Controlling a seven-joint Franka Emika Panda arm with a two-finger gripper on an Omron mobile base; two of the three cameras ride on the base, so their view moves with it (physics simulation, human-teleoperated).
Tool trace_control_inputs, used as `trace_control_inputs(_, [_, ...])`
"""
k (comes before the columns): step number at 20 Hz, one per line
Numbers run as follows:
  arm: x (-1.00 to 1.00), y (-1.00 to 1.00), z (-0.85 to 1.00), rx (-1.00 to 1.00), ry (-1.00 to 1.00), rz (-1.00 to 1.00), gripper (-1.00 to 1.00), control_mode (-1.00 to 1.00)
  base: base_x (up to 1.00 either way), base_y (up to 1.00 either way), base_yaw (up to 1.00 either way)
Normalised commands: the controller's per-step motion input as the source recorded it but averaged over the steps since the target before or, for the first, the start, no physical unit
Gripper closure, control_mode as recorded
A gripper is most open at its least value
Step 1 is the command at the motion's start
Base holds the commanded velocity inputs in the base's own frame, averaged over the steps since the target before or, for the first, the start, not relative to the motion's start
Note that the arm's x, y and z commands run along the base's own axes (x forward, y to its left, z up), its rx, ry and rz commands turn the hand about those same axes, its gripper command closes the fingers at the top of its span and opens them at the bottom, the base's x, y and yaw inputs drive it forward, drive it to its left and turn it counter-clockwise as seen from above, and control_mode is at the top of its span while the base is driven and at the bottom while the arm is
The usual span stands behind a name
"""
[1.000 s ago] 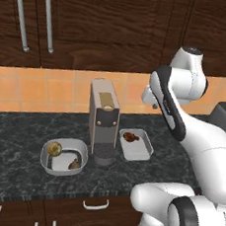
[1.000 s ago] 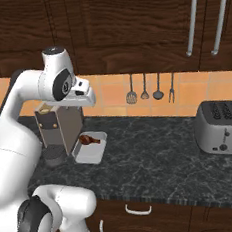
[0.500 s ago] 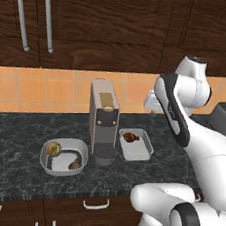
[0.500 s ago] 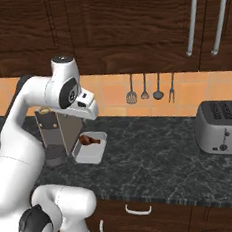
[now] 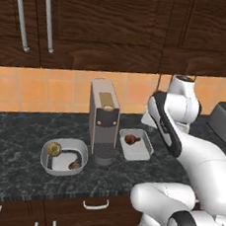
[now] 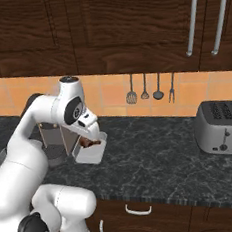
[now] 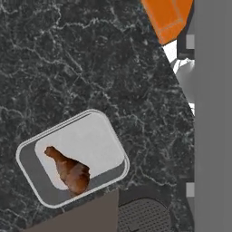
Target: Take the meat container that has the chicken drumstick and place it on the second highest rack of the freezer. Then take the vegetable container that has the onion and mushroom and place it on the highest rack of the freezer.
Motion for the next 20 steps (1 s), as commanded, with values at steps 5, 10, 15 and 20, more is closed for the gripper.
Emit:
trace_control_inputs(5, [0.05, 0.0, -0.54, 0.0, 0.13, -0.25, -1.0, -1.0, 0.0, 0.0, 0.0])
trace_control_inputs(10, [0.29, 0.0, -0.33, 0.0, 0.11, -0.24, -1.0, -1.0, 0.0, 0.0, 0.0])
trace_control_inputs(15, [0.35, 0.0, -0.22, 0.01, 0.09, -0.21, -1.0, -1.0, 0.0, 0.0, 0.0])
trace_control_inputs(20, [0.19, 0.0, -0.34, 0.0, 0.0, -0.17, -1.0, -1.0, 0.0, 0.0, 0.0])
